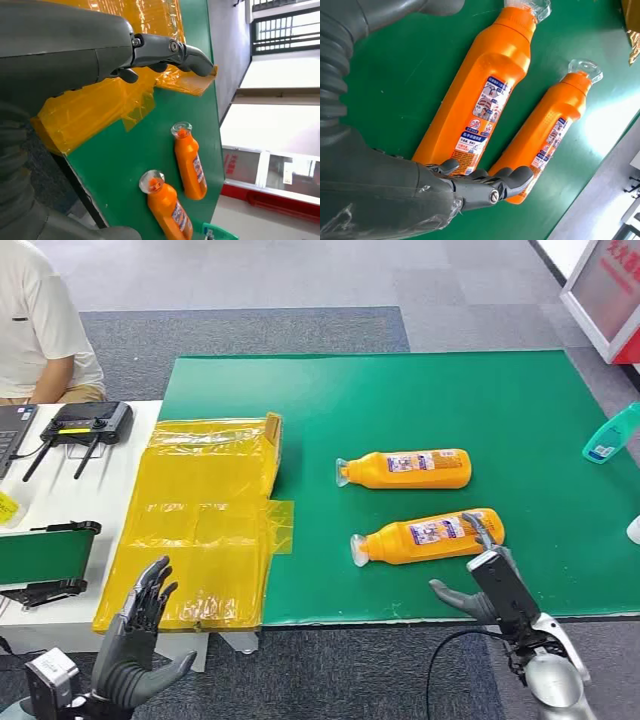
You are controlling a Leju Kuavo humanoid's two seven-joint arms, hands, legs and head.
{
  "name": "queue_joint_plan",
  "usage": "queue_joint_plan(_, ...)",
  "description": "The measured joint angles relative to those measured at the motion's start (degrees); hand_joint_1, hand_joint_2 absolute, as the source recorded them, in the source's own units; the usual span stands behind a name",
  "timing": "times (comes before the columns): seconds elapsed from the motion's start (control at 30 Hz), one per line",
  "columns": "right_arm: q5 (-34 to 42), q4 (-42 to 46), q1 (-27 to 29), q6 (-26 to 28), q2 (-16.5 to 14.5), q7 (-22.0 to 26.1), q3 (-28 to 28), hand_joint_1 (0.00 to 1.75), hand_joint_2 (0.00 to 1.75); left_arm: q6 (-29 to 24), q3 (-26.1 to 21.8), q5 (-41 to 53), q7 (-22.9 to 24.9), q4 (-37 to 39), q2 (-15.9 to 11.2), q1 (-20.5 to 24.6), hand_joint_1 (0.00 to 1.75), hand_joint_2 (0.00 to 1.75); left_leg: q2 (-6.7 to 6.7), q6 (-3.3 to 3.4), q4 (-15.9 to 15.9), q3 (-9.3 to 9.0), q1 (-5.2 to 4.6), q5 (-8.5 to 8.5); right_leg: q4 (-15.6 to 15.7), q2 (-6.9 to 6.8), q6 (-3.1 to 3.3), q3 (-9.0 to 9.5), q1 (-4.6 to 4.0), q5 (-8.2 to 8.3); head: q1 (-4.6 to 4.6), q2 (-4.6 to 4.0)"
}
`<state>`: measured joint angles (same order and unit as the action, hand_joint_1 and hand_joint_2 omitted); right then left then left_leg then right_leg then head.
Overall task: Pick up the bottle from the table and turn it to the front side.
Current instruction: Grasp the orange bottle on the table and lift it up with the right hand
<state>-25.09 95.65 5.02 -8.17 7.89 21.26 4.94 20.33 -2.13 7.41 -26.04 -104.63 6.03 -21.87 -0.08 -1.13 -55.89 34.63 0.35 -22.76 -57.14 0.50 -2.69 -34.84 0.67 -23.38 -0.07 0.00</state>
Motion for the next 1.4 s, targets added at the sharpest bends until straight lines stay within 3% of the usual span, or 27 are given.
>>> queue_joint_plan(0.4, -1.8, -0.2, -1.0, 0.7, 0.3, -0.7, 0.0, 0.00, 1.75, -2.2, 2.9, 2.0, 0.1, 0.1, -1.3, 1.0, 0.00, 1.75, 0.00, 0.01, 0.0, 0.01, 0.00, -0.01, 0.0, 0.00, -0.01, 0.01, 0.00, 0.00, 0.00, 0.00)
queue_joint_plan(0.73, -25.5, -1.3, -5.8, 8.3, 2.3, -8.0, -5.5, 0.00, 1.75, -2.0, 3.6, 0.5, 0.9, 0.4, -1.7, 1.1, 0.00, 1.75, 0.00, 0.00, 0.0, 0.00, 0.00, 0.02, 0.0, 0.00, -0.01, 0.02, 0.00, 0.02, 0.00, 0.00)
queue_joint_plan(1.07, -31.6, -3.3, -8.1, 8.9, 5.9, -9.7, -10.2, 0.00, 1.75, -1.9, 3.6, 0.4, 0.9, 1.2, -1.7, 1.5, 0.00, 1.75, 0.00, 0.01, 0.0, 0.01, 0.00, 0.01, 0.0, 0.00, -0.02, 0.01, 0.01, 0.02, 0.00, 0.00)
queue_joint_plan(1.2, -38.7, -5.2, -10.8, 8.0, 10.2, -11.9, -13.8, 0.00, 1.75, -2.2, 3.8, 0.0, 0.8, 1.8, -1.9, 2.0, 0.00, 1.75, 0.00, 0.02, 0.0, 0.01, -0.01, 0.03, 0.0, 0.01, -0.05, 0.01, 0.02, 0.05, 0.01, 0.00)
queue_joint_plan(1.4, -38.9, -10.6, -18.3, 3.1, 19.8, -12.1, -21.9, 0.00, 1.75, -3.4, 4.6, -1.5, -0.1, 2.9, -2.8, 2.6, 0.00, 1.75, 0.00, 0.14, 0.0, 0.02, -0.15, 0.11, 0.0, 0.00, -0.16, 0.01, 0.15, 0.13, 0.01, 0.00)
